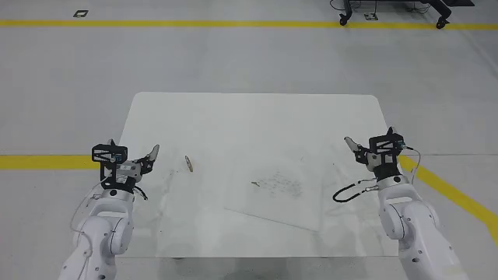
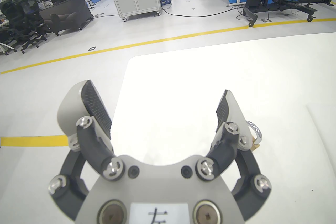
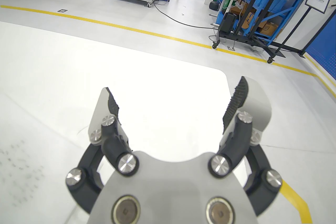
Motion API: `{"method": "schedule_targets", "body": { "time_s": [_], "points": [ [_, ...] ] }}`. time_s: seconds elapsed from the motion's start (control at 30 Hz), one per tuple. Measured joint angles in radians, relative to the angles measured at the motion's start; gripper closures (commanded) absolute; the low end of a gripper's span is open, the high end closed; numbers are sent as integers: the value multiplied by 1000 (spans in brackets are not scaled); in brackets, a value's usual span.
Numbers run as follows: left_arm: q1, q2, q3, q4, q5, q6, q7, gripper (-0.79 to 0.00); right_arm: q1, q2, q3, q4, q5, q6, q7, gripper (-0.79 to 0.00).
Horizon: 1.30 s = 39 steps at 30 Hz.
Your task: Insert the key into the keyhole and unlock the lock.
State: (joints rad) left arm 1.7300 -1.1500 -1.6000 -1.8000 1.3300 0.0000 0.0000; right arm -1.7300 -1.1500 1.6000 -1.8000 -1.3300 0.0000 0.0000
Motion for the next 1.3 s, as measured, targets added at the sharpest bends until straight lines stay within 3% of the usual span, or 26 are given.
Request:
{"method": "schedule_targets", "body": {
  "time_s": [0.23,0.5,0.6,0.97,1.03,1.1,1.2,1.3],
  "points": [
    [0,0,0,0,0,0,0,-785,11,-2,-26,-4,1,-23,6,-785],
    [0,0,0,0,0,0,0,-785,102,-10,-244,13,-40,-309,67,-785],
    [0,0,0,0,0,0,0,-785,128,-10,-271,27,-21,-394,91,-785],
    [0,0,0,0,0,0,0,-785,126,-10,-272,26,-18,-387,85,-785],
    [0,0,0,0,0,0,0,-785,140,-11,-296,53,42,-450,47,-785],
    [0,0,0,0,0,0,0,-785,179,-10,-321,104,118,-583,51,-785],
    [0,0,0,0,0,0,0,-785,257,-15,-390,171,171,-746,138,-785],
    [0,0,0,0,0,0,0,-785,338,-21,-459,229,179,-833,243,-785]
  ]
}}
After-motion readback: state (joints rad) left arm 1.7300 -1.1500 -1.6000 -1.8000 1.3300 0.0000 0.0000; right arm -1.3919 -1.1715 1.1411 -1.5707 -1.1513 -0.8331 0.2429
